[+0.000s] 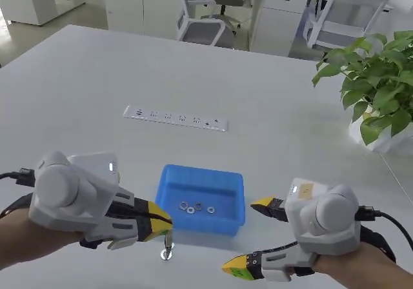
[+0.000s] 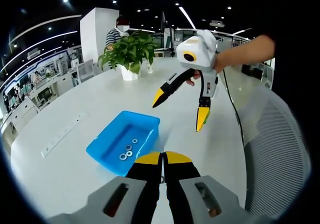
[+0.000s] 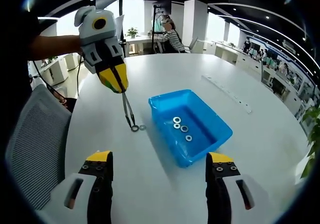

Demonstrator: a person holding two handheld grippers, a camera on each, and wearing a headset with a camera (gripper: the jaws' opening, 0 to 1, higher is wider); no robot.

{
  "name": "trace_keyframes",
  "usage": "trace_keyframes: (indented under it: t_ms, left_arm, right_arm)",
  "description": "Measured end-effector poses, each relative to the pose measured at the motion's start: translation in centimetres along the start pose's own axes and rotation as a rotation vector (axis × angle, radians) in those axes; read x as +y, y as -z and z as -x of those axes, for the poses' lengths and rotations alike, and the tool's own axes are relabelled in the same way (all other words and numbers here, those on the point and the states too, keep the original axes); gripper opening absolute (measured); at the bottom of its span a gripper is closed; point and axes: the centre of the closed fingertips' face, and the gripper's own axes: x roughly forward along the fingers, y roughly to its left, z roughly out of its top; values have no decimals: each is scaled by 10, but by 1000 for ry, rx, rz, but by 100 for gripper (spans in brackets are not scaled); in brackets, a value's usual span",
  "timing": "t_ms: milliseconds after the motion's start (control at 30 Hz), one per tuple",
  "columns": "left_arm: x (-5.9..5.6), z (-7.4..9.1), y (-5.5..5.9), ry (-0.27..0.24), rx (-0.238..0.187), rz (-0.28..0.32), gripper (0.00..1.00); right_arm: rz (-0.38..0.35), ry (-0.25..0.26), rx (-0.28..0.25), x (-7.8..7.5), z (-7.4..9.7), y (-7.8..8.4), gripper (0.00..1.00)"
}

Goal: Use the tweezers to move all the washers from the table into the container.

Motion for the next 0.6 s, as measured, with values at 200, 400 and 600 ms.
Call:
trace_keyframes:
  t_ms: [200, 400, 600]
  left_arm:
    - [1, -1, 2, -2, -3, 6, 5]
    - [1, -2, 1, 3, -5, 10, 5]
    - [-1, -3, 3, 7, 4, 7, 5]
  right_arm:
    - [1, -5, 2, 2, -1, 0, 76]
    - [1, -6, 5, 2, 0, 1, 76]
    - [3, -7, 8, 2, -1, 2, 76]
